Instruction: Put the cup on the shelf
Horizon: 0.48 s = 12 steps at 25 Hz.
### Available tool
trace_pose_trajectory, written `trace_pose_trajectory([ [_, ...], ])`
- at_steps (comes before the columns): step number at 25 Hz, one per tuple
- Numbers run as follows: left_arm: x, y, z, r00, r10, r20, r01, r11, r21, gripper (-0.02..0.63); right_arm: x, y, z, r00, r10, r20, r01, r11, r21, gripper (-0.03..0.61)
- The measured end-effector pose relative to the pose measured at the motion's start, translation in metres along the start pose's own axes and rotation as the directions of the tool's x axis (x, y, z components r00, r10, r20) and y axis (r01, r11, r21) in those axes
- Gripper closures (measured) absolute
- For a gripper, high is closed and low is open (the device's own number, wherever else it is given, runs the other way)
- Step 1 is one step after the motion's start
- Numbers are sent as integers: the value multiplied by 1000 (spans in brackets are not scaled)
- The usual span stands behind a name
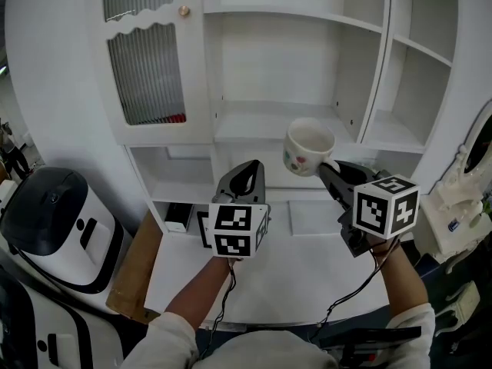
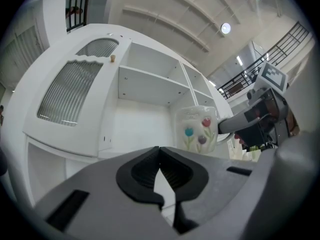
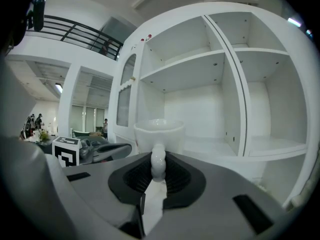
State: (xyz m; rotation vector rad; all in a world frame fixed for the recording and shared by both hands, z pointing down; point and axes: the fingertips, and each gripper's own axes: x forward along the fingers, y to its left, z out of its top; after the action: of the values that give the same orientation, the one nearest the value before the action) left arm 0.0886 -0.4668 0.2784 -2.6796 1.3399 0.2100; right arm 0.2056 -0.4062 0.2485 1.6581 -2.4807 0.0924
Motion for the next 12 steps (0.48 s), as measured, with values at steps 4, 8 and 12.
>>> trace_pose_trajectory([
  [4,7,2,22,1000,19,17,-18,1000,-10,606,-1,-3,17,1000,13,6,-13,1000,2,522],
  [8,12,12,46,998,50,40,-50,999,15,606,4,-5,38,1000,20,14,-20,1000,-5,522],
  [12,17,18,71,996,64,61,-67,997,45,606,8,-5,60,1000,16,18,-15,1000,-25,522],
])
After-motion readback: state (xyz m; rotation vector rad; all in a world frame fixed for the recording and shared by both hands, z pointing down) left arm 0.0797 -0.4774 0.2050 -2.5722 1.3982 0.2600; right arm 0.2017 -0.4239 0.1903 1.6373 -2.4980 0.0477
